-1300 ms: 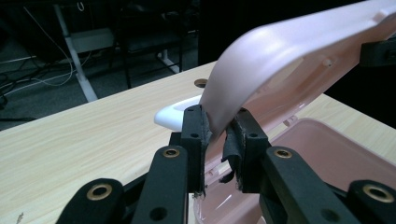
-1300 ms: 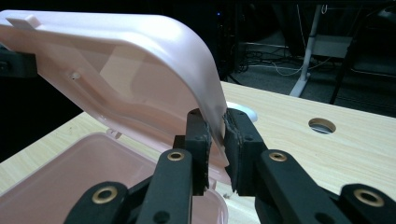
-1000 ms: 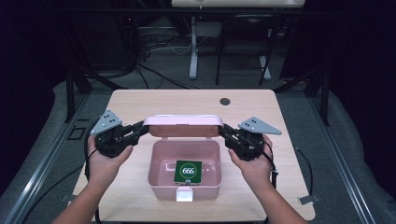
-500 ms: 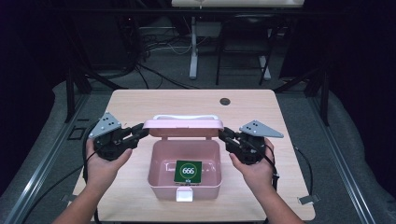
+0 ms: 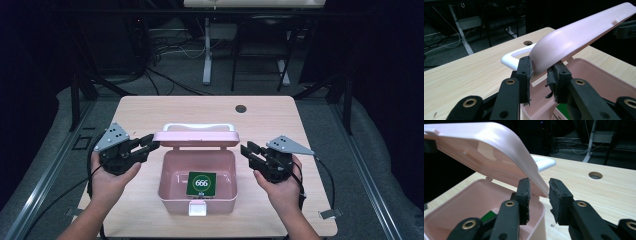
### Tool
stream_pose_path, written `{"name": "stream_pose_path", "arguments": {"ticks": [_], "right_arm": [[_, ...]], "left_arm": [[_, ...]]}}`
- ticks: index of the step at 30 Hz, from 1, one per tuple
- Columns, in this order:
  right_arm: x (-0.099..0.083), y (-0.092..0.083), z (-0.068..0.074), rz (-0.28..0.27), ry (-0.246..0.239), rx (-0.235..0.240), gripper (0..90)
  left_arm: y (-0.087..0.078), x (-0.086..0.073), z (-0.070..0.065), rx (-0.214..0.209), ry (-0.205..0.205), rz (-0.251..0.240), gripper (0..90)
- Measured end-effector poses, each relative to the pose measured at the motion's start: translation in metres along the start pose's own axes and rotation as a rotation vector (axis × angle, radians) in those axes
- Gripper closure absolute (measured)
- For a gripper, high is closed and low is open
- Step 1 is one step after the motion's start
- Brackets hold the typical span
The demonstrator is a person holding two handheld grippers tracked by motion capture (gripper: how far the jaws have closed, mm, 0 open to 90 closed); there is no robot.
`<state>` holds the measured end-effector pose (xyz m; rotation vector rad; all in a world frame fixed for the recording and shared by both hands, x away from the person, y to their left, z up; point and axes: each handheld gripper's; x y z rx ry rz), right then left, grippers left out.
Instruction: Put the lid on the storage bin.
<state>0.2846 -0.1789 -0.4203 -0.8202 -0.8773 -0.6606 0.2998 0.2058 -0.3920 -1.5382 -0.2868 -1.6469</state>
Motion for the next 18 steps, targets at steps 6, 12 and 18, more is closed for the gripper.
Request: {"name": "stream_pose_path", "arguments": {"ticks": [6,12,18], "right_arm": [[0.0003,-0.0016,-0.0042,-0.006,0.011,-0.014,68.6],[0.0022,-0.001,-0.0038,-0.035,0.01,-0.038,67.7],[0.0052,0.001,-0.0072,-0.04,0.03,-0.06,67.2]], "left_arm": [[-0.0026,-0.0013,-0.0019,-0.005,-0.002,-0.002,71.2],[-0.0039,-0.0022,-0.0029,-0.009,0.0,-0.004,70.3],[-0.005,-0.0036,-0.0052,-0.011,-0.001,-0.007,69.9]]}}
Point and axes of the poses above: each handheld gripper's, and its own axes: y roughly forward along the jaws, x roughly out of its top, z roughly to its left, and after that the axes turned 15 degrees about y, right-handed
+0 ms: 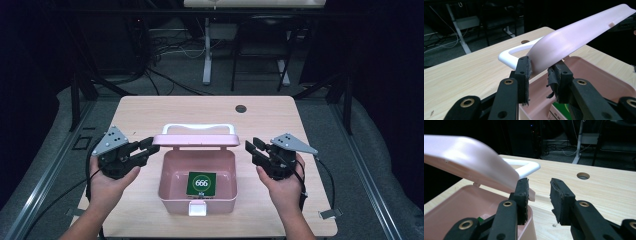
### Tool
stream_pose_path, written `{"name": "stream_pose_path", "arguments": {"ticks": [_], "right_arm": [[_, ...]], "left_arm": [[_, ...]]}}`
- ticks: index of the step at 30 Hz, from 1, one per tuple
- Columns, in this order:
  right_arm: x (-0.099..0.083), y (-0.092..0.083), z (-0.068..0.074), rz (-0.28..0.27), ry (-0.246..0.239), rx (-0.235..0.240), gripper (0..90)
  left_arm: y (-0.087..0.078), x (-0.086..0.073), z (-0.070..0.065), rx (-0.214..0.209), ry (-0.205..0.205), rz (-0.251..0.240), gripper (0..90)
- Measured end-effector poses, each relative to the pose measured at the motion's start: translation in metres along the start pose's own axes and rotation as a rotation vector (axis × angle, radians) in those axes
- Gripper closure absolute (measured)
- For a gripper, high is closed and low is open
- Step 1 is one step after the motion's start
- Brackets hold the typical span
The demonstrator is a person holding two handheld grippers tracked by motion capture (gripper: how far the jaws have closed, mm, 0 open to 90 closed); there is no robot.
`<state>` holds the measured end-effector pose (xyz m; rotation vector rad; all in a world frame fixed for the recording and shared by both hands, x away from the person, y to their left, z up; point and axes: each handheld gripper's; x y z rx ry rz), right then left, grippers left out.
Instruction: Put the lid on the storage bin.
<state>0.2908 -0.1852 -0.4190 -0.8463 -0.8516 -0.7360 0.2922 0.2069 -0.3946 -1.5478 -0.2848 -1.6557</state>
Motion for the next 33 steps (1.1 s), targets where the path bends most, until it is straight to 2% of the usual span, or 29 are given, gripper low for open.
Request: {"name": "stream_pose_path", "arguments": {"ticks": [14,17,26,33], "right_arm": [[-0.006,-0.001,-0.005,0.009,0.006,-0.011,66.2],[-0.008,-0.001,-0.006,0.008,0.006,-0.019,66.3],[-0.011,-0.002,-0.009,0.003,0.013,-0.015,65.9],[-0.013,-0.002,-0.012,0.007,0.02,-0.02,65.8]], "left_arm": [[-0.006,-0.008,-0.007,-0.014,-0.002,-0.005,69.7],[-0.007,-0.011,-0.01,-0.012,0.008,-0.003,69.8],[-0.011,-0.02,-0.017,-0.024,-0.002,-0.006,69.3],[-0.014,-0.028,-0.025,-0.025,0.017,-0.002,69.1]]}}
Point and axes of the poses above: each handheld gripper's, and its own axes: y roughly forward along the jaws, x roughly out of its top, z roughly to its left, and after that the axes turned 15 degrees about y, right-handed
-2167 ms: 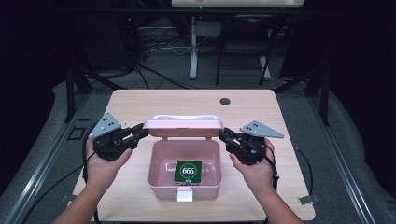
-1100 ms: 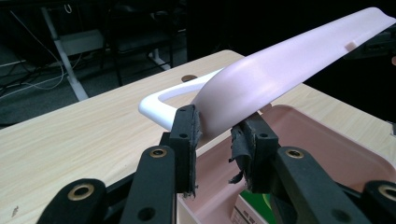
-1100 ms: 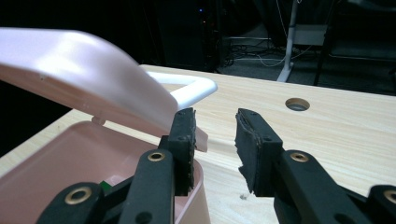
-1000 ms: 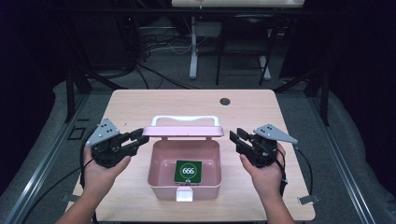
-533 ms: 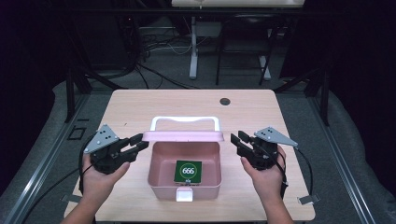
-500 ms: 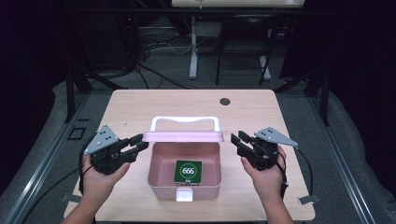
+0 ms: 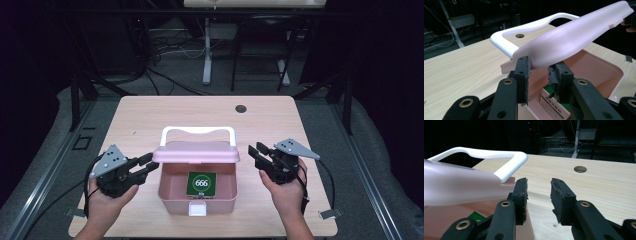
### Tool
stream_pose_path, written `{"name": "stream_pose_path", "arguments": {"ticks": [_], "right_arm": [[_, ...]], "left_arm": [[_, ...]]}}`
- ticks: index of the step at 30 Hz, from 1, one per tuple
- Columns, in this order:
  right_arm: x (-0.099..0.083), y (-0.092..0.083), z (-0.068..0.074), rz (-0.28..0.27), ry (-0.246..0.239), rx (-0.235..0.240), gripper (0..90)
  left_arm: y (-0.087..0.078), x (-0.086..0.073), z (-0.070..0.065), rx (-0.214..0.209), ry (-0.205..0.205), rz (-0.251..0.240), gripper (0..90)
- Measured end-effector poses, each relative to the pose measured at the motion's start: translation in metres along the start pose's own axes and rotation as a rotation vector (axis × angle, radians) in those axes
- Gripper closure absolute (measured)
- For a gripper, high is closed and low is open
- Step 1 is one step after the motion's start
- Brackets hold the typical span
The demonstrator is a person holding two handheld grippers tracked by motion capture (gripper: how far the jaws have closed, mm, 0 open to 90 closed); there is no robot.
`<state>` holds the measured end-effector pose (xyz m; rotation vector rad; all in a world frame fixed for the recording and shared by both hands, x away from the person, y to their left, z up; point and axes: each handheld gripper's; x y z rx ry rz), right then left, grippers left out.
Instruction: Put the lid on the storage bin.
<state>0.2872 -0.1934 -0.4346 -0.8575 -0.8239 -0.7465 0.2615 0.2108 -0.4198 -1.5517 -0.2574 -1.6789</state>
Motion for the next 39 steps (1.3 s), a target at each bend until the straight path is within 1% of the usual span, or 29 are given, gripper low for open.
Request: {"name": "stream_pose_path", "arguments": {"ticks": [10,11,17,23,31,33,35,39], "right_arm": [[-0.001,0.0,-0.003,0.005,0.01,0.0,65.8],[-0.001,0.0,-0.003,0.006,0.009,0.0,65.8],[-0.003,0.001,-0.006,0.008,0.009,-0.008,65.7],[-0.004,0.001,-0.007,0.009,0.014,-0.009,65.7],[-0.006,0.003,-0.009,0.014,0.011,-0.018,65.7],[-0.006,0.003,-0.009,0.011,0.013,-0.017,65.6],[-0.006,0.003,-0.01,0.012,0.015,-0.019,65.6],[-0.006,0.002,-0.01,0.008,0.013,-0.019,65.6]], "left_arm": [[-0.003,-0.011,-0.006,-0.018,-0.022,-0.006,68.8],[-0.004,-0.013,-0.007,-0.022,-0.019,-0.007,68.8],[-0.005,-0.022,-0.011,-0.036,-0.028,-0.005,68.7],[-0.006,-0.028,-0.015,-0.034,-0.019,0.001,69.3],[-0.006,-0.039,-0.02,-0.042,-0.029,0.004,69.9],[-0.006,-0.043,-0.022,-0.048,-0.03,0.019,69.9],[-0.006,-0.045,-0.024,-0.048,-0.025,0.023,70.2],[-0.006,-0.051,-0.029,-0.051,-0.031,0.035,71.1]]}}
Point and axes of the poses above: each handheld gripper's, and its own axes: y roughly forward along the jaws, x roughly out of its top, z roughly to its left, and after that the axes turned 15 degrees about y, right-handed
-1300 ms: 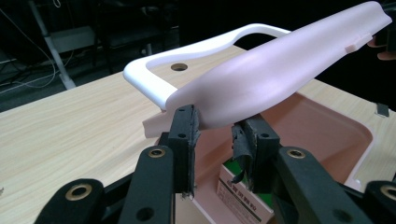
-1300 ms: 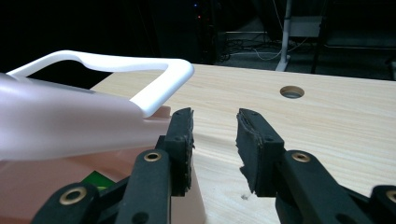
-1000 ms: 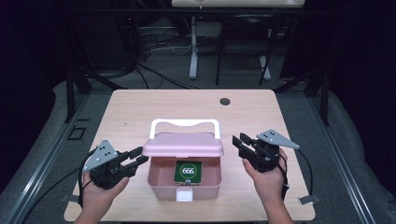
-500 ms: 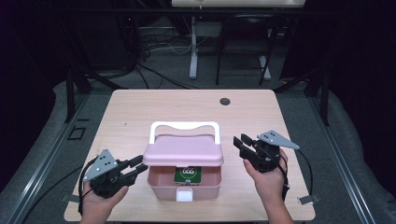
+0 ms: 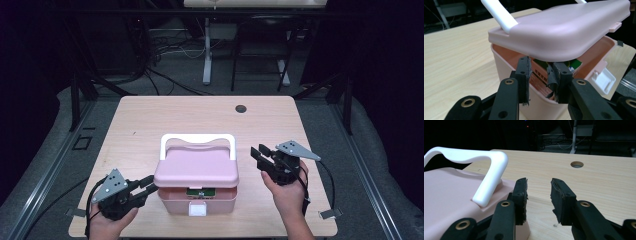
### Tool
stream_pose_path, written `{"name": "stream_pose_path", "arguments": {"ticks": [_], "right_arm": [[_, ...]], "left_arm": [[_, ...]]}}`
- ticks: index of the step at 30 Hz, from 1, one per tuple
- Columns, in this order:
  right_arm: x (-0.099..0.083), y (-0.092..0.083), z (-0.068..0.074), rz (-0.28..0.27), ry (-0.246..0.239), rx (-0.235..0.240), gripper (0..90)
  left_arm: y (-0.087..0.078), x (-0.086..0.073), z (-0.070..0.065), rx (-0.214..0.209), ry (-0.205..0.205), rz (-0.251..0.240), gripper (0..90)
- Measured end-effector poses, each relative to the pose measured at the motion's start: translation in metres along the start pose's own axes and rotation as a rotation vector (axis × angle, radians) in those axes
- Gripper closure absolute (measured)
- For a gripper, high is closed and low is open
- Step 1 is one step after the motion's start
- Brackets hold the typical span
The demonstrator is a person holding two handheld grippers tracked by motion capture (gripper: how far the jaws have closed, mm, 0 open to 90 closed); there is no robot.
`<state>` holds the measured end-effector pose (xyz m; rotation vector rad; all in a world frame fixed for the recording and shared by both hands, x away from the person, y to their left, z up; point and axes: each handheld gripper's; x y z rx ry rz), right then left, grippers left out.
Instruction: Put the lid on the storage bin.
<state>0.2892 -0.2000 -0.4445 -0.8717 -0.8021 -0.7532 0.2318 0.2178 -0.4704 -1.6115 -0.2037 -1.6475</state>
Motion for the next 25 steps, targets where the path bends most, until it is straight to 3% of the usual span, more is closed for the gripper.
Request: {"name": "stream_pose_path", "arguments": {"ticks": [3,9,16,20,25], "right_arm": [[0.0,0.0,0.0,-0.001,0.004,0.002,65.5],[0.0,0.0,0.0,-0.001,0.004,0.001,65.3],[0.0,-0.001,-0.001,-0.002,0.007,0.002,65.3],[0.0,-0.002,-0.001,-0.005,0.009,0.003,65.2],[0.001,-0.002,-0.001,-0.006,0.01,0.002,65.1]], "left_arm": [[0.001,-0.005,-0.003,-0.002,0.004,0.028,71.5],[0.001,-0.01,-0.004,-0.009,-0.002,0.036,71.5],[-0.004,-0.014,-0.007,0.014,0.033,0.082,71.4],[-0.007,-0.02,-0.006,0.026,0.02,0.091,71.3],[-0.01,-0.029,0.001,0.055,-0.034,0.092,70.6]]}}
Point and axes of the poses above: each handheld gripper's, and its own axes: y roughly forward along the jaws, x roughly out of its top, z roughly to its left, and after that the axes turned 15 degrees about y, right-handed
